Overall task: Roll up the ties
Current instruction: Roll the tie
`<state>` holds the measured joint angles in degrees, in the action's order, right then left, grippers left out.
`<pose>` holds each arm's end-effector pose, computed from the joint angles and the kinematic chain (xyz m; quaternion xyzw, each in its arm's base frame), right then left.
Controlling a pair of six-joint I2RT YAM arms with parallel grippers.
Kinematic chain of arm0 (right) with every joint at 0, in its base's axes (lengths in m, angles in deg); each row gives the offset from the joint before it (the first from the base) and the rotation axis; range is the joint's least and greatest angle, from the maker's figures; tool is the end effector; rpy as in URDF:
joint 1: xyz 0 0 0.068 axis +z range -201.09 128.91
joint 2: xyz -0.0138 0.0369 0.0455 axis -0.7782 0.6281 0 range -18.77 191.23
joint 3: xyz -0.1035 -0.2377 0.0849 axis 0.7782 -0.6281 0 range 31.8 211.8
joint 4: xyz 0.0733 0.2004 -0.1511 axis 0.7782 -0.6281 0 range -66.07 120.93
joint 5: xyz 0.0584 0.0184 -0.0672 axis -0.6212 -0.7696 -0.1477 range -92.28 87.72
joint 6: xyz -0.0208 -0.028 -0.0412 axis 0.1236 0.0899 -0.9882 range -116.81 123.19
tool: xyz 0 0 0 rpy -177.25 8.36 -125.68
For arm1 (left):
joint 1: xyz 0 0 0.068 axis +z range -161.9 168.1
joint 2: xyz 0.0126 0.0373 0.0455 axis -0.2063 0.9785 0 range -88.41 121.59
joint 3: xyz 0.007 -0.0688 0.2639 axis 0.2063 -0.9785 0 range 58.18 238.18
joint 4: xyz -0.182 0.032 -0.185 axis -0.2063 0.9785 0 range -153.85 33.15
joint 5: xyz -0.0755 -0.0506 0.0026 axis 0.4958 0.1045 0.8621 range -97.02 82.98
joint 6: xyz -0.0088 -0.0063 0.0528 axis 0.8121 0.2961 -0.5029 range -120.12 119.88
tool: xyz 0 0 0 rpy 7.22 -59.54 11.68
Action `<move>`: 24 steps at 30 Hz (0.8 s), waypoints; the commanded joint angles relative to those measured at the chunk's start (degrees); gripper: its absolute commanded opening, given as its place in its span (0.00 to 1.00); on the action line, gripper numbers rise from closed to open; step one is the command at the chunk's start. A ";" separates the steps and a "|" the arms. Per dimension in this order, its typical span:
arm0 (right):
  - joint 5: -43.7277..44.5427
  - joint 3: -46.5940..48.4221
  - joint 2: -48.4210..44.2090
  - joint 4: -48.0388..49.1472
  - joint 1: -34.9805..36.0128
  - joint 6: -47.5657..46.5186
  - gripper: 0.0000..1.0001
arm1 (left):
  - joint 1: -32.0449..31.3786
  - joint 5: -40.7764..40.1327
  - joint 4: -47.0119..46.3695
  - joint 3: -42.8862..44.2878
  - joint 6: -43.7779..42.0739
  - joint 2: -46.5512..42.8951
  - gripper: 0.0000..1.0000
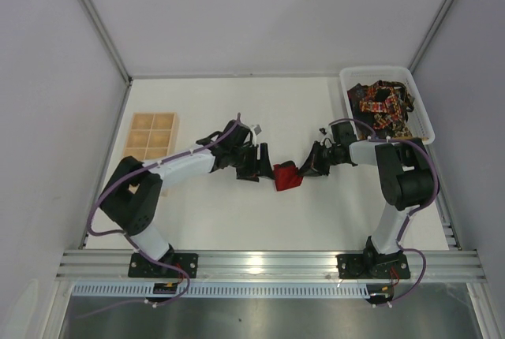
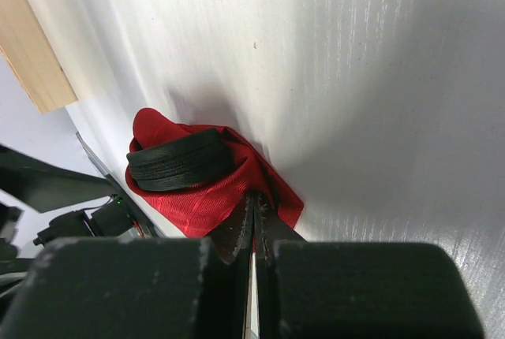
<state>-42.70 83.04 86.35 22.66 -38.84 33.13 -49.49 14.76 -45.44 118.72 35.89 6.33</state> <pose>0.3165 0.0925 0.1164 0.0579 0.9128 0.3941 0.0900 0.2639 -0.2197 0.2035 0.0734 0.9292 -0.3319 0.1448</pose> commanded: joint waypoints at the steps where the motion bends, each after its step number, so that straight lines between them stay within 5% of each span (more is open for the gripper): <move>1: 2.63 1.05 0.61 -0.69 -0.30 -1.63 0.00 | -0.03 3.01 -7.95 -3.22 5.38 0.44 0.70; 6: 2.89 1.23 0.17 -1.04 -0.21 -1.72 0.00 | -0.04 4.93 -13.74 -4.81 10.04 2.82 0.69; 11: 2.81 1.40 0.43 -0.78 -0.21 -1.63 0.00 | -0.12 2.32 -17.88 -6.83 11.63 4.05 0.79; 24: 2.54 2.10 0.09 -1.13 -0.21 -1.54 0.00 | -0.91 1.25 -22.98 -7.01 14.88 8.27 0.75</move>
<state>-42.46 83.48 86.35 22.11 -38.84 33.08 -49.73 16.70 -64.93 112.05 48.81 13.98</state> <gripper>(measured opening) 0.010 0.756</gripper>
